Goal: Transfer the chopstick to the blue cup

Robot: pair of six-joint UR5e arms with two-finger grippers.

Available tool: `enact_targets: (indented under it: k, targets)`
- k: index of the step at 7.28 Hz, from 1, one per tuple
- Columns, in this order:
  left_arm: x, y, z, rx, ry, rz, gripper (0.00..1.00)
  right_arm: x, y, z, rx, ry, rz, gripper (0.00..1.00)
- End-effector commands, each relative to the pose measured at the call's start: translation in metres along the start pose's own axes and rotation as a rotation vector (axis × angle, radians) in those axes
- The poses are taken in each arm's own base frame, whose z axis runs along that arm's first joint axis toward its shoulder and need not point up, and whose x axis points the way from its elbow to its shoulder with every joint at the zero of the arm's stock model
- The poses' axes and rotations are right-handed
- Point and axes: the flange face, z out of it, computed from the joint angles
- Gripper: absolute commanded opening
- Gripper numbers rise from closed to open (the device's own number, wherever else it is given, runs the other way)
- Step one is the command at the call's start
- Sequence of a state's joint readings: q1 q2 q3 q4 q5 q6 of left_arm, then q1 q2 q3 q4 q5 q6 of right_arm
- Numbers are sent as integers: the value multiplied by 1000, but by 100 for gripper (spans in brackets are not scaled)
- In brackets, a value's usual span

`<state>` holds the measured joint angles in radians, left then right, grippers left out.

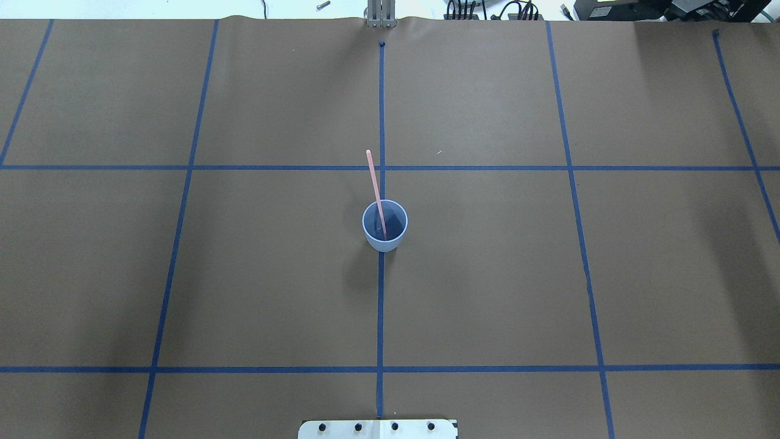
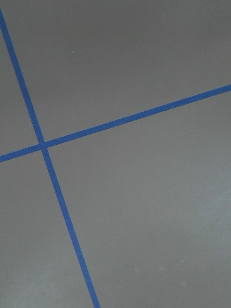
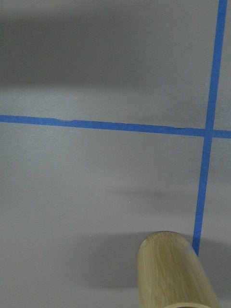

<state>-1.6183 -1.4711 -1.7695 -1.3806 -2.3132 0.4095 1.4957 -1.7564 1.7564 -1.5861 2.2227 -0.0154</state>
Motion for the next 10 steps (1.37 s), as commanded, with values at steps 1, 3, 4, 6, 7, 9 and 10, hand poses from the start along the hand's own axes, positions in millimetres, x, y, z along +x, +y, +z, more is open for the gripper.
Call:
enact_targets:
  k: [1, 3, 4, 6, 7, 9, 10]
  targets:
    - [0, 0, 0, 0, 0, 0, 100, 0, 0, 0, 0, 0, 0, 100]
    - [0, 0, 0, 0, 0, 0, 100, -1, 0, -1, 1, -2, -1, 100]
    - [0, 1, 0, -1, 0, -1, 100, 0, 0, 0, 0, -2, 0, 100]
    - [0, 4, 1, -3, 1, -3, 100, 0, 0, 0, 0, 0, 0, 100]
    - [2, 6, 0, -1, 0, -1, 99, 0, 1, 1, -1, 0, 1, 100]
    - [2, 7, 1, -2, 1, -2, 100, 1, 1, 1, -2, 0, 6, 100]
    - [2, 7, 1, -3, 1, -3, 100, 0, 1, 1, -1, -2, 6, 100]
